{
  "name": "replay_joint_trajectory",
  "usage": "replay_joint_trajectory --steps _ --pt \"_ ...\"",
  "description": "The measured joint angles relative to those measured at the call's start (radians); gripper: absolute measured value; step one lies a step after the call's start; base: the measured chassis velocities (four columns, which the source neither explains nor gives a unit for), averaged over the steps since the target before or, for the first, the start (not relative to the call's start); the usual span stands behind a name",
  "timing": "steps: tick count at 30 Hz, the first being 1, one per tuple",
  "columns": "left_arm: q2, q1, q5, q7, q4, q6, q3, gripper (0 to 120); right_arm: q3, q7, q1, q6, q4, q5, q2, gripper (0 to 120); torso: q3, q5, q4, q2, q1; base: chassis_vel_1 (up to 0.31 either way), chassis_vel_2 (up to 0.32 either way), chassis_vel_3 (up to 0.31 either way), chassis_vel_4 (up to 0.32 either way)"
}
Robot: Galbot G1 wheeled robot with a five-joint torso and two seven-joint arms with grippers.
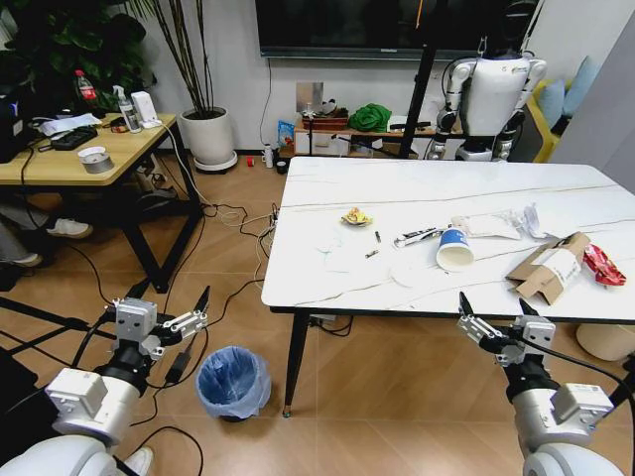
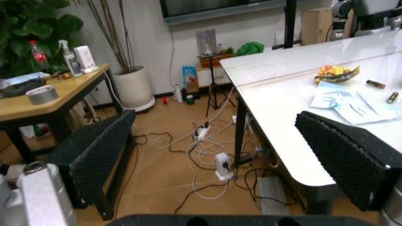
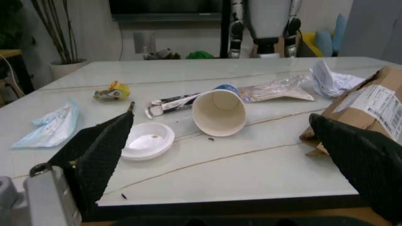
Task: Pick up the trash bin and place the trash from the table into it.
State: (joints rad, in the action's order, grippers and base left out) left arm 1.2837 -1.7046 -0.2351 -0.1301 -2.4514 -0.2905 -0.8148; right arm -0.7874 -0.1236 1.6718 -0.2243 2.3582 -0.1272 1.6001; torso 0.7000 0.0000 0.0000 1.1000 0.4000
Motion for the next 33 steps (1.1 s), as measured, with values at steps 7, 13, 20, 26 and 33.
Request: replay_joint_trajectory --steps 7,13,20,26,33 --pt "0.001 0.001 0.001 0.0 -0.001 0.0 0.0 100 -0.001 0.0 0.001 0.002 0.0 0.002 -0.001 100 0.0 0.0 0.0 0.0 0.0 0.0 0.0 0.0 0.0" --pt "-0.002 0.001 0.001 -0.001 -0.003 0.0 -0.001 100 0.0 -0.002 0.001 0.003 0.001 0.003 0.001 100 0.0 0.0001 0.0 0.0 0.0 0.0 0.0 0.0 0.0" --pt "-0.001 0.001 0.001 -0.001 -0.003 0.0 0.0 100 0.0 -0.003 0.002 0.004 0.0 0.003 0.001 100 0.0 0.0001 0.0 0.0 0.0 0.0 0.0 0.0 0.0" --pt "-0.001 0.001 0.001 -0.002 -0.002 0.001 0.0 100 0.001 -0.003 0.001 0.004 -0.001 0.003 0.001 100 0.0 0.0001 0.0 0.0 0.0 0.0 0.0 0.0 0.0" --pt "-0.001 -0.001 0.003 -0.013 0.001 0.003 0.0 100 0.003 -0.004 0.001 0.005 -0.002 0.003 0.002 100 -0.001 0.0001 0.0 -0.001 0.0 0.0 0.0 0.0 0.0"
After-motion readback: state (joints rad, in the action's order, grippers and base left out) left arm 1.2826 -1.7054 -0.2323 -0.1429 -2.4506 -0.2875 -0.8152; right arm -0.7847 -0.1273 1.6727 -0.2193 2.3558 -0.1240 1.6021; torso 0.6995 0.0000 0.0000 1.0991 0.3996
